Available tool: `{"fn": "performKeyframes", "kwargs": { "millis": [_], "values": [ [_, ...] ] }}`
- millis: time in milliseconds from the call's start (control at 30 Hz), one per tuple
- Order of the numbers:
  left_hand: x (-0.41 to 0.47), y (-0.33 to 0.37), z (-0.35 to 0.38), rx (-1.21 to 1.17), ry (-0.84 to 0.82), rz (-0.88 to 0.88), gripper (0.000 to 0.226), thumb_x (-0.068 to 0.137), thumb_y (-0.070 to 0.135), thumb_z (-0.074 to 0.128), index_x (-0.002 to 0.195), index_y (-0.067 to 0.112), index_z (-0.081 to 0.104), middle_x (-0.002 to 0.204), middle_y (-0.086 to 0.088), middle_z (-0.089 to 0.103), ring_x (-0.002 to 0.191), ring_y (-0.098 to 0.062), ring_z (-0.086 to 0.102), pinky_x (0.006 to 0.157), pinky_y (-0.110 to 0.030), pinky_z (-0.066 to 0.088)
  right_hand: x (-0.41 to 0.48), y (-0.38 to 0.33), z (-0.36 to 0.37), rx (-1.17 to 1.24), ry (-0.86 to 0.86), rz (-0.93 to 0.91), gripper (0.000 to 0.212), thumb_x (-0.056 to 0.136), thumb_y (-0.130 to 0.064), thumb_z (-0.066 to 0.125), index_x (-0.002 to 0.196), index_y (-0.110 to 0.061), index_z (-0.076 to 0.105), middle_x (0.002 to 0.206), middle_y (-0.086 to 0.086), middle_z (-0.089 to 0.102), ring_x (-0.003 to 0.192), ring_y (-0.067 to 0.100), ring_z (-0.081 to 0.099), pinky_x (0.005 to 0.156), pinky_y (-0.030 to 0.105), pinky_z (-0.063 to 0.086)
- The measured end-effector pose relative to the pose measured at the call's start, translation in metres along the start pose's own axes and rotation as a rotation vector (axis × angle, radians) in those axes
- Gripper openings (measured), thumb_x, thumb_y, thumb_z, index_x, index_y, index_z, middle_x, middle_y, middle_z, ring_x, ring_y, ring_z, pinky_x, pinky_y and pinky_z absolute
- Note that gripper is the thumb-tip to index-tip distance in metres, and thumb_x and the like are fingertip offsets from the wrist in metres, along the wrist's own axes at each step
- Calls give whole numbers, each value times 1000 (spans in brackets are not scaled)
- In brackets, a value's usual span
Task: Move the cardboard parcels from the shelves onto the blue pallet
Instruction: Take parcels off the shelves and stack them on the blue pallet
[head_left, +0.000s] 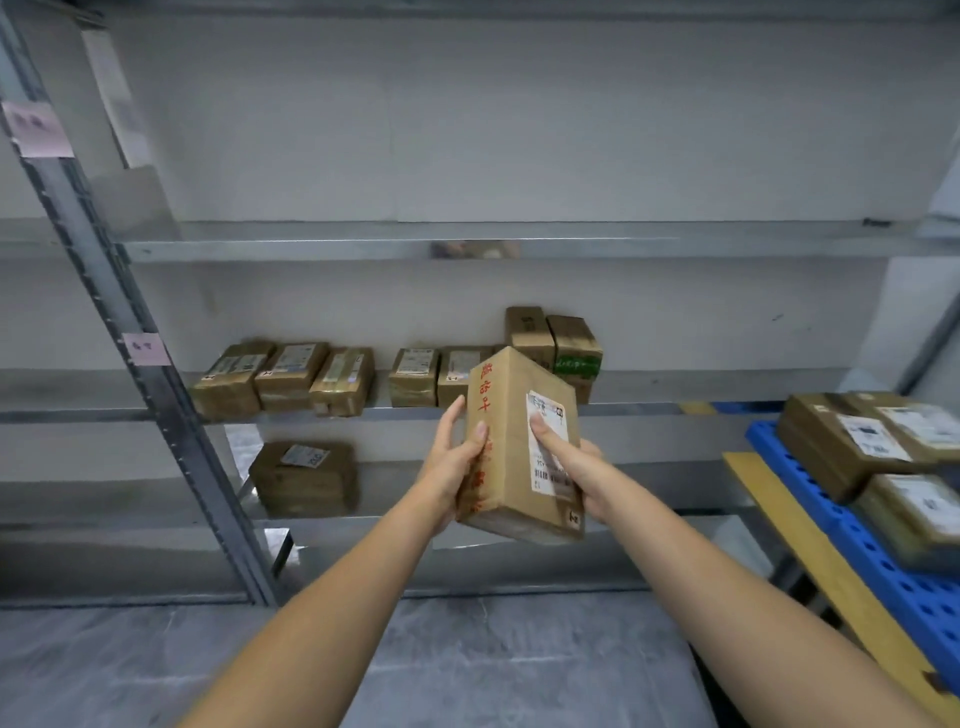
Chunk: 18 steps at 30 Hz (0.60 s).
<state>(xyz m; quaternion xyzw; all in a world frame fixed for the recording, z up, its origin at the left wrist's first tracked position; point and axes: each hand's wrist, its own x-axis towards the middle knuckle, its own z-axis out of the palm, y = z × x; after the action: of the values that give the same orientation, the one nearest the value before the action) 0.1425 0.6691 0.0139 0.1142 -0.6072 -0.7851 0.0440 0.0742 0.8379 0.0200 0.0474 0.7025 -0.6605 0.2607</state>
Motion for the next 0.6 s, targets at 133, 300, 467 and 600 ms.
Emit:
{"fn": "performKeyframes", "kwargs": {
  "millis": [133, 300, 467, 600],
  "values": [
    [-11, -17, 23, 46, -72, 49, 50, 98, 26, 58, 141, 44, 40, 121, -10, 68, 110, -29, 67, 96, -54, 53, -28, 17, -25, 31, 174, -103, 73, 72, -54, 78, 127, -16, 48, 116, 5, 67, 99, 20, 68, 75, 36, 58],
    [-14, -33, 60, 91, -204, -14, 47, 104, 29, 46, 150, 38, 36, 145, -1, 52, 128, -23, 54, 109, -47, 44, -55, 34, -62, 56, 317, -180, 56, 83, -44, 72, 128, -22, 47, 110, -1, 69, 90, 15, 70, 60, 28, 56],
    [-14, -40, 103, 159, -297, -65, 74, 92, 60, 52, 154, 45, 15, 132, 12, 54, 110, -9, 62, 86, -30, 56, -69, 45, -91, 96, 430, -216, 46, 92, -41, 61, 135, -30, 49, 128, 6, 58, 103, 23, 66, 84, 41, 58],
    [-11, -47, 149, 243, -268, -5, 71, 96, 60, 44, 156, 40, 12, 154, 6, 40, 106, -5, 55, 78, -18, 45, -81, 45, -126, 82, 506, -217, 48, 94, -47, 55, 140, -41, 42, 136, 6, 49, 110, 23, 62, 79, 40, 59]
  ]
}}
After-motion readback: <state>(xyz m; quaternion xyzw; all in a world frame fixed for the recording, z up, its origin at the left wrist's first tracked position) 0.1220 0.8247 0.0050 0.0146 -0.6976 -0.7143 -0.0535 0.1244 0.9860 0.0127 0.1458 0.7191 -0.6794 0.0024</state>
